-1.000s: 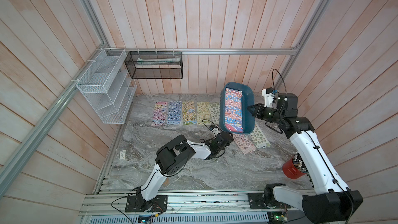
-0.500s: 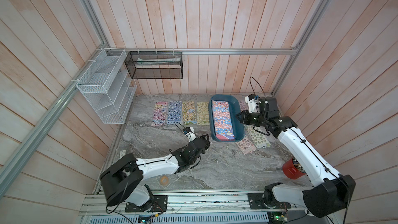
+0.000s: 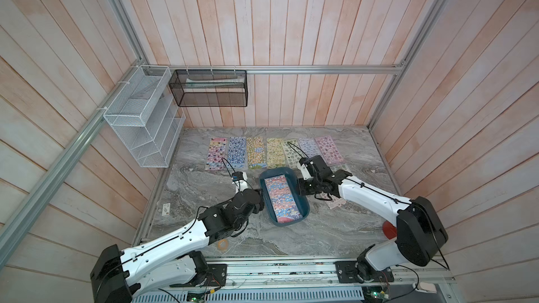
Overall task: Take the stickers out of the storage box
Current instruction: Place the sticker at the center of the board, then pick up the sticker from the storage box.
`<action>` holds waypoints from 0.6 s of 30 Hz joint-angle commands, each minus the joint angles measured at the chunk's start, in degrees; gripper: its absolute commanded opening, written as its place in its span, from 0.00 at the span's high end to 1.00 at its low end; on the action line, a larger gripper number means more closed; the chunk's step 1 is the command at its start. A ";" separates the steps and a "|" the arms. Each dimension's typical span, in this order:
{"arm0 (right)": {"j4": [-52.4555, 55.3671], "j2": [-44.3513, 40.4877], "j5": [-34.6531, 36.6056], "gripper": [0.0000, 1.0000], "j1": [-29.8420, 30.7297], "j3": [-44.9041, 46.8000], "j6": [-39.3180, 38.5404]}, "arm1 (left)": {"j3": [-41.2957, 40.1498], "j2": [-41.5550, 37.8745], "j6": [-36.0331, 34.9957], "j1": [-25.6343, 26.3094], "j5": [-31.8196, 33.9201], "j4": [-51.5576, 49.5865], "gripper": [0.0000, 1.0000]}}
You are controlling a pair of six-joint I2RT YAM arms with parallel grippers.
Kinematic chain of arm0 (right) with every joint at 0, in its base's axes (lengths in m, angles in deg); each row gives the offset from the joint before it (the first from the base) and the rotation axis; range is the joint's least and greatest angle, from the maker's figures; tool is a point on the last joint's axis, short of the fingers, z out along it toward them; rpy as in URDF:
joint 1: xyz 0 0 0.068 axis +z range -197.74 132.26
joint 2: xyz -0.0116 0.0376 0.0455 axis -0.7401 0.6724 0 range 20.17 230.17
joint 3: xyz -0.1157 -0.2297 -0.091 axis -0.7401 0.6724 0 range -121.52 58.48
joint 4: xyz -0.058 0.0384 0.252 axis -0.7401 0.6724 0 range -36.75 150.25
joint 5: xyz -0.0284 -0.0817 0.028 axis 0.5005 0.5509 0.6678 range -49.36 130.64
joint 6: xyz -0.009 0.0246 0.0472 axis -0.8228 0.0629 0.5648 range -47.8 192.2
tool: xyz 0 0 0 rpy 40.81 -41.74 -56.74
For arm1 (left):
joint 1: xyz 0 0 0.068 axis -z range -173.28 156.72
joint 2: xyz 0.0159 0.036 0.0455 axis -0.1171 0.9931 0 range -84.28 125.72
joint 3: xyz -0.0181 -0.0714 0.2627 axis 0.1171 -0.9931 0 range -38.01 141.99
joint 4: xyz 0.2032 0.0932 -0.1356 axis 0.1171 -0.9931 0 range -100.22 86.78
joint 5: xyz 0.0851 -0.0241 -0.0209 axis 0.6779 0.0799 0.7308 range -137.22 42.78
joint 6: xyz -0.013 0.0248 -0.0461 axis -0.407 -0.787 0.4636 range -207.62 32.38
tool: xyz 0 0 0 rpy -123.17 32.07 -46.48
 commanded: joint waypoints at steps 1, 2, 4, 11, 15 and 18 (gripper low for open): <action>-5.77 0.54 1.97 1.00 1.22 1.64 3.44 | 1.92 3.05 -0.71 -0.09 -1.83 -3.15 0.50; -6.63 0.76 2.62 1.00 1.56 2.13 3.84 | 2.44 4.37 -0.46 -0.09 -1.60 -2.22 0.51; -7.87 1.01 3.38 1.00 1.70 2.92 4.75 | 4.00 7.61 -0.18 0.08 -0.86 -1.65 0.51; -11.78 0.26 6.19 1.00 1.94 5.85 6.92 | 6.21 18.44 1.16 0.35 -1.61 4.03 0.51; -14.15 0.40 6.07 1.00 1.96 7.33 7.63 | 7.82 24.54 1.31 0.35 -1.85 5.60 0.51; -14.78 0.86 5.87 1.00 1.96 7.62 7.60 | 8.24 28.48 1.34 0.13 -2.49 7.30 0.51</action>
